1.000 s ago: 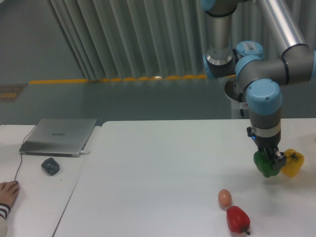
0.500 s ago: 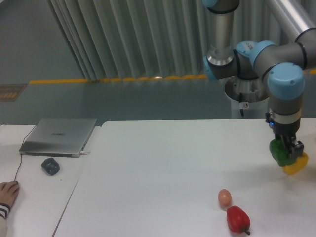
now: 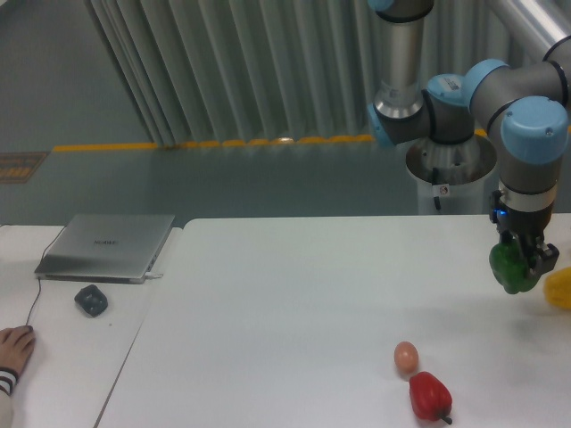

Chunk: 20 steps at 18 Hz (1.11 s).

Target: Place the green peppers in a basket

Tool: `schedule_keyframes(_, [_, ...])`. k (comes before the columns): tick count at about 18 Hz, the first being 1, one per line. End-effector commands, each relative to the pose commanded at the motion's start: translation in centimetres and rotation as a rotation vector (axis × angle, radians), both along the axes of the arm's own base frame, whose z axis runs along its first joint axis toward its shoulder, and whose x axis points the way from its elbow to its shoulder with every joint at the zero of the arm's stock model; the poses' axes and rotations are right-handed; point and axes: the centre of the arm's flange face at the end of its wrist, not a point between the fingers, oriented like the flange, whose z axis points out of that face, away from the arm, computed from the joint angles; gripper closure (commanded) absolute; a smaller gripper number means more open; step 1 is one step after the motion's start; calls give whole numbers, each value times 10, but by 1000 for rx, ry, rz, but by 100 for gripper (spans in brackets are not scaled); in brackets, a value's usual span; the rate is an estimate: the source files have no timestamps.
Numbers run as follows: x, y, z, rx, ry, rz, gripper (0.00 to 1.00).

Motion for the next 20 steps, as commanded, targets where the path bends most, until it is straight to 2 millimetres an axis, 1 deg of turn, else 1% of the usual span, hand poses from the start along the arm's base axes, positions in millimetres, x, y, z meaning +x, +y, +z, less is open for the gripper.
schedule_keyframes(1, [-1, -1, 2, -15, -10, -4, 57])
schedule_keyframes(4, [-15, -16, 9, -33, -14, -73, 57])
schedule_keyframes(6, [-32, -33, 14, -28, -22, -120, 57])
schedule_keyframes(7, [-35, -40, 20, -19, -18, -147, 57])
schedule_keyframes(9, [-50, -54, 23, -13, -19, -188, 57])
schedule_keyframes(11, [-60, -64, 26, -12, -19, -258, 57])
schedule_keyframes(12, [-68, -71, 24, -34, -17, -276, 57])
schedule_keyframes(13, [-72, -77, 25, -70, -8, -305, 57])
schedule_keyframes(15, [-79, -81, 25, -119, 22, -349, 57])
schedule_keyframes(17, [-87, -87, 20, -125, 32, -361, 57])
schedule_keyframes(19, [-99, -93, 11, -124, 40, -387, 57])
schedule_keyframes(20, [-107, -99, 9, -123, 41, -389, 57])
